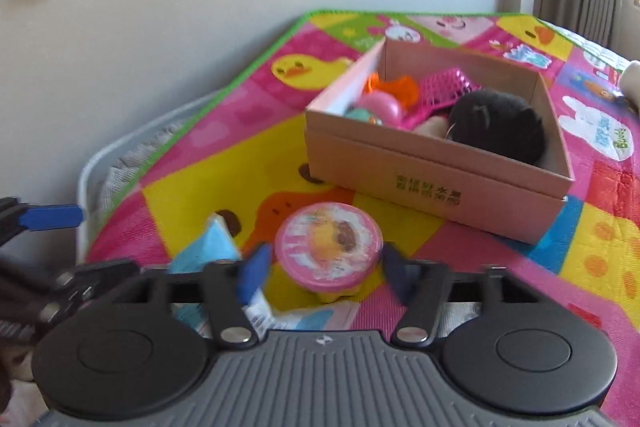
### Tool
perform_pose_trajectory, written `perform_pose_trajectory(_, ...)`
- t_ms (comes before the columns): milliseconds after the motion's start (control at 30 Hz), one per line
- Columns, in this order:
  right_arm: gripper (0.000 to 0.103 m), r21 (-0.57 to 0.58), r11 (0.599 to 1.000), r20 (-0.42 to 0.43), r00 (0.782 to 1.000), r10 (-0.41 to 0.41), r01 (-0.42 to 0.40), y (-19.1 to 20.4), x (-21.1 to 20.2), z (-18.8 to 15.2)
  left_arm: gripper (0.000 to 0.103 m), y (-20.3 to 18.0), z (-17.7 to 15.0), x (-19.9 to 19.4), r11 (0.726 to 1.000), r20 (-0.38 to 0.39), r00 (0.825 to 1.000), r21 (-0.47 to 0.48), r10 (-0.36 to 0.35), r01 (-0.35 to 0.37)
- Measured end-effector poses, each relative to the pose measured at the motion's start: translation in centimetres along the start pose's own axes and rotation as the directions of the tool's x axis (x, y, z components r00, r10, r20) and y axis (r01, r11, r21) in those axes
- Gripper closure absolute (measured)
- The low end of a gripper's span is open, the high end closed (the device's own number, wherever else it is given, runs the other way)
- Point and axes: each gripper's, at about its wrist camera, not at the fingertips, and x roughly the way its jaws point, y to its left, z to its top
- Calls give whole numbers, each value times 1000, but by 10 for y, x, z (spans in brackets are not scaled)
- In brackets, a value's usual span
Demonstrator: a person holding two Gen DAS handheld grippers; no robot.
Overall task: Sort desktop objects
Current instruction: 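Grasp the blue-and-white packet with the right tool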
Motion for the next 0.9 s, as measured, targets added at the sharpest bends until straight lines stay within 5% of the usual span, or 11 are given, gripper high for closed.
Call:
perform_pose_trajectory(200,48,-75,993,40,995,91,-87,31,16,35,0,1,-2,6,1000,-23,1000,4,16,-16)
perform_pose_trajectory(433,47,-152,979,-57,990,131,-138,62,56,39,0,9,-6,16,999,-61,997,0,40,-40)
perform_pose_trajectory(567,23,-185,967,1,984,181,-177,47,19,23,0,17,-5,17,999,-63,997,-13,45,-46)
perform_pose_trajectory(900,19,-130,968,-11,977,214,-213,11,-36,-29,0,15,2,21,999,-53,998,-26,37,-38)
